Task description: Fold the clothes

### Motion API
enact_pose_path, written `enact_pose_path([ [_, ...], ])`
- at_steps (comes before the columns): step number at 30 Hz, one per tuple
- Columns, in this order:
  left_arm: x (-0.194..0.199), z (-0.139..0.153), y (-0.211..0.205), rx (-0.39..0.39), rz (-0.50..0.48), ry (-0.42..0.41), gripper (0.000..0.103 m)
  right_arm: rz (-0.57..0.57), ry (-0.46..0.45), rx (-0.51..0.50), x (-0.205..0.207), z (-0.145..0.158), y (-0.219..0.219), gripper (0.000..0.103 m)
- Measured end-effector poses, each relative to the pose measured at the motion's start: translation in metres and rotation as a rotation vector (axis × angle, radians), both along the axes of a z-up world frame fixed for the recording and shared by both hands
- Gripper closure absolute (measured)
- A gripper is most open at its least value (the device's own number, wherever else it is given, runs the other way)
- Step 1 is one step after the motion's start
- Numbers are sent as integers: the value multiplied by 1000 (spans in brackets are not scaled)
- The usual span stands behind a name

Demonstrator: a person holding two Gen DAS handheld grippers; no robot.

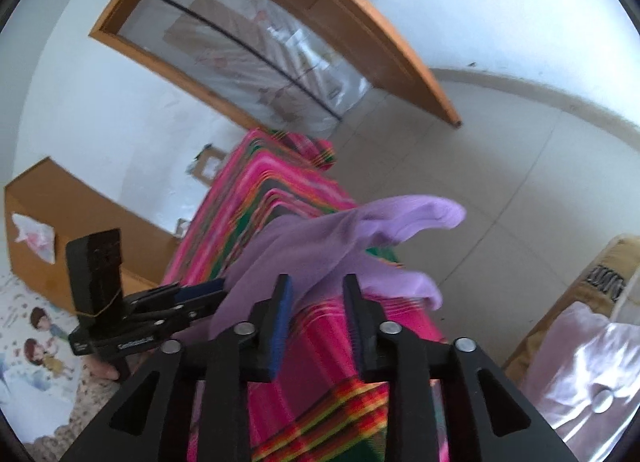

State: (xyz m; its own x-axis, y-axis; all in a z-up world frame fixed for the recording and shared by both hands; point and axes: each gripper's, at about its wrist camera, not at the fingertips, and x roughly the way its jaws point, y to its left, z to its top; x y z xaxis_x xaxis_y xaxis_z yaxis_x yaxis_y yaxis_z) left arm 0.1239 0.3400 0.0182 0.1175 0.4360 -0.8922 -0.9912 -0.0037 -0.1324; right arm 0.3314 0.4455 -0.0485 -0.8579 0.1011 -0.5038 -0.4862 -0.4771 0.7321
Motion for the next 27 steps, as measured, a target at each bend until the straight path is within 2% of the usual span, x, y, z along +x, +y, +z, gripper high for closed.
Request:
enact_pose_path([
  [2, 2, 0, 2, -1, 0, 4, 67, 5, 17, -1, -2, 1, -2, 67],
  [7, 5, -1, 8, 0, 19, -9, 67, 20, -7, -7, -11, -2, -4, 66],
  [9, 8, -1, 8, 1, 3, 4, 73, 21, -6, 2, -13, -1, -6, 65],
  [11, 12, 0, 9, -1, -6, 1, 85, 21, -2, 18, -15, 1, -8, 65],
  [12, 13, 0, 10, -2, -10, -2, 88, 20, 1, 32, -16, 2, -9, 66],
  [14, 14, 0, 11, -2, -13, 1, 94, 18, 4, 57, -16, 5, -11, 75],
  [16, 12, 2, 6, 1, -14, 8, 97, 14, 4, 74, -16, 8, -11, 87],
  [19, 9, 6, 3, 15, 0, 2, 98, 9, 4, 100, -15, 11, -10, 98],
  [27, 3, 19, -4, 80, 37, -5, 99, -16, 9, 170, -13, 24, -11, 100],
])
